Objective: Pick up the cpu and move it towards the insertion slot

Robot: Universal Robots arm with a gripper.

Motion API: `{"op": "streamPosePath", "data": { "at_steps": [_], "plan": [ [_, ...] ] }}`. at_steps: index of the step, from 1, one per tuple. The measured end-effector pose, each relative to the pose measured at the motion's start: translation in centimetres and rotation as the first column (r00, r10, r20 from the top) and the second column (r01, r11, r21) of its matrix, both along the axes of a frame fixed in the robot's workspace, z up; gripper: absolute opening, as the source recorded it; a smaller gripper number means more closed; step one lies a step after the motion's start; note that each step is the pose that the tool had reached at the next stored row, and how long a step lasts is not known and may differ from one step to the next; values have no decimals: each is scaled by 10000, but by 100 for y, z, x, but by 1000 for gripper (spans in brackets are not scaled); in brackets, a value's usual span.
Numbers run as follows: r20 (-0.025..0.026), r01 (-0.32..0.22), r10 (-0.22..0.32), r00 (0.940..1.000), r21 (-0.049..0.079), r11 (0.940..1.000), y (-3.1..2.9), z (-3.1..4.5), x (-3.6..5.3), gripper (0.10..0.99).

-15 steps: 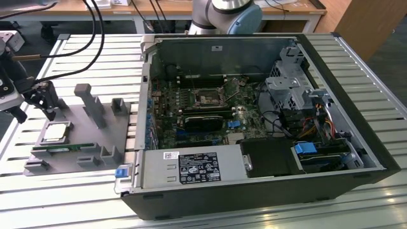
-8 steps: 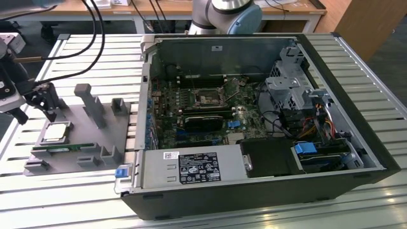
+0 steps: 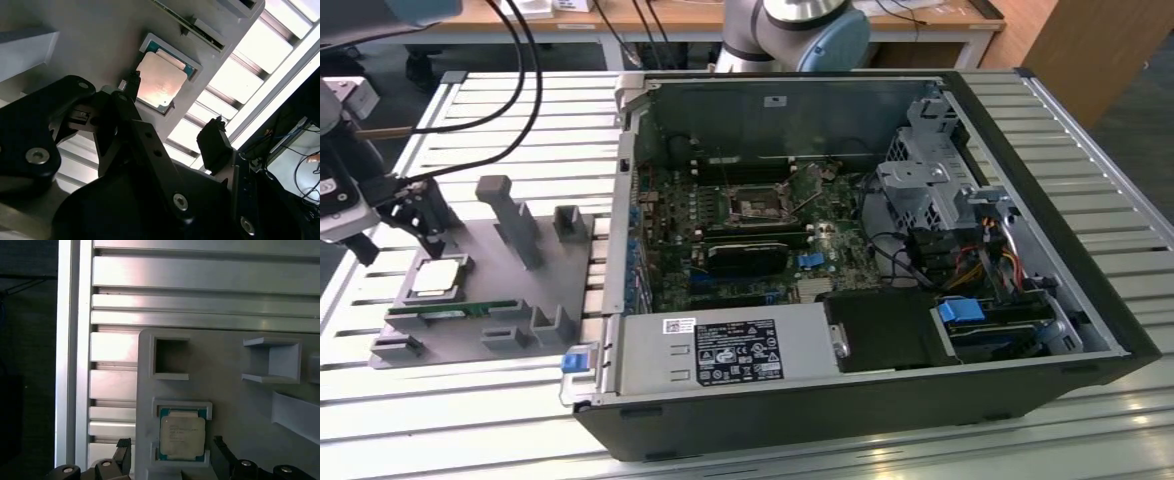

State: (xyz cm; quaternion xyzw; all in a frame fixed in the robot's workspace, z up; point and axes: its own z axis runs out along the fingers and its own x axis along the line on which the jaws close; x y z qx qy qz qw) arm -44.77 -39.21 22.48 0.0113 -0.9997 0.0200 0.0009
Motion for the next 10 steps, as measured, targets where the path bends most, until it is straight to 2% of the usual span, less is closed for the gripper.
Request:
{"op": "streamPosePath", "data": {
  "at_steps": [2,5,6,10],
  "plan": [
    [49,-4,5,10000,-34,10000,0,-17,-1,733],
    [227,-5,7,9997,-64,10000,0,-35,0,733],
    [258,-7,9,9997,-65,10000,0,-45,1,733],
    [260,-7,9,9997,-67,10000,1,-68,10,733]
  ]
}}
